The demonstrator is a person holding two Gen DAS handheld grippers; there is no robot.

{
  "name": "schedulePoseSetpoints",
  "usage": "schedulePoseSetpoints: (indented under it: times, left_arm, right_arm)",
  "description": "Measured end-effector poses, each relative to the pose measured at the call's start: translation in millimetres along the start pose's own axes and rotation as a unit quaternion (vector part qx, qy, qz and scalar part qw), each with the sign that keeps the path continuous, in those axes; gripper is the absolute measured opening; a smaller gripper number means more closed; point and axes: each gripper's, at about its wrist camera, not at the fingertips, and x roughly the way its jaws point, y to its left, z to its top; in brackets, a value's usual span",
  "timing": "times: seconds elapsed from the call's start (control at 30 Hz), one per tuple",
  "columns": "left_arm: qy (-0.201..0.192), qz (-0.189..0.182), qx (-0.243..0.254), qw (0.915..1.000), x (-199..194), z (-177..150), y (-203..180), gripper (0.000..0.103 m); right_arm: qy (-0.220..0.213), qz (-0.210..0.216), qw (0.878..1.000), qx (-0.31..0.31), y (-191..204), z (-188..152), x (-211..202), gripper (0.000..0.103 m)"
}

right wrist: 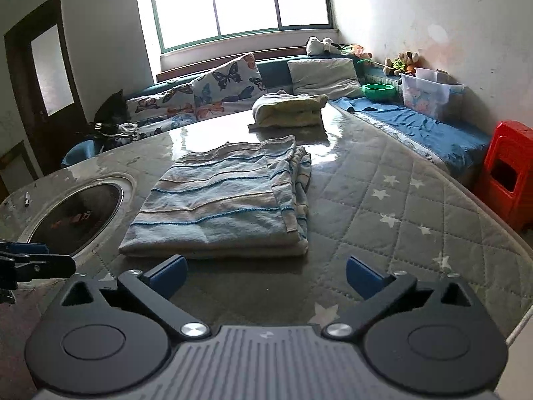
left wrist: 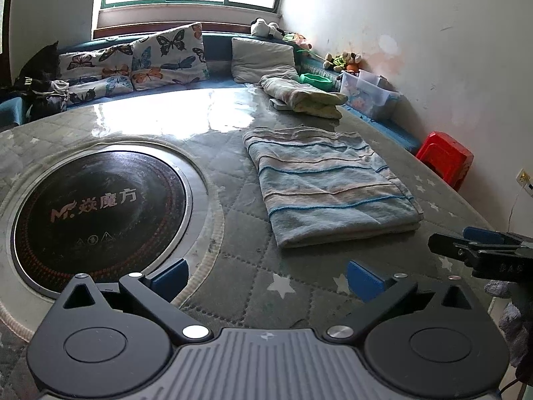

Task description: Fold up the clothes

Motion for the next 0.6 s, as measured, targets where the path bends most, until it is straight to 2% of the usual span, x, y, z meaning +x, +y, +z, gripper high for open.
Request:
schedulePoseSetpoints:
  times: [0.27,0.6]
  left_arm:
    - [-0.011,-0.008,0.003,0.9999,-5,-1,-5,0.103]
    - [-0.005,-0.009,0.005,0.9999,-4,0,-10,0.103]
  right_arm:
    - [-0.005,-0.011,1.000,0.005,1,-3,-6,0.103]
    - [-0.011,-0.016,1.000,0.014,0,-4,-11,0.103]
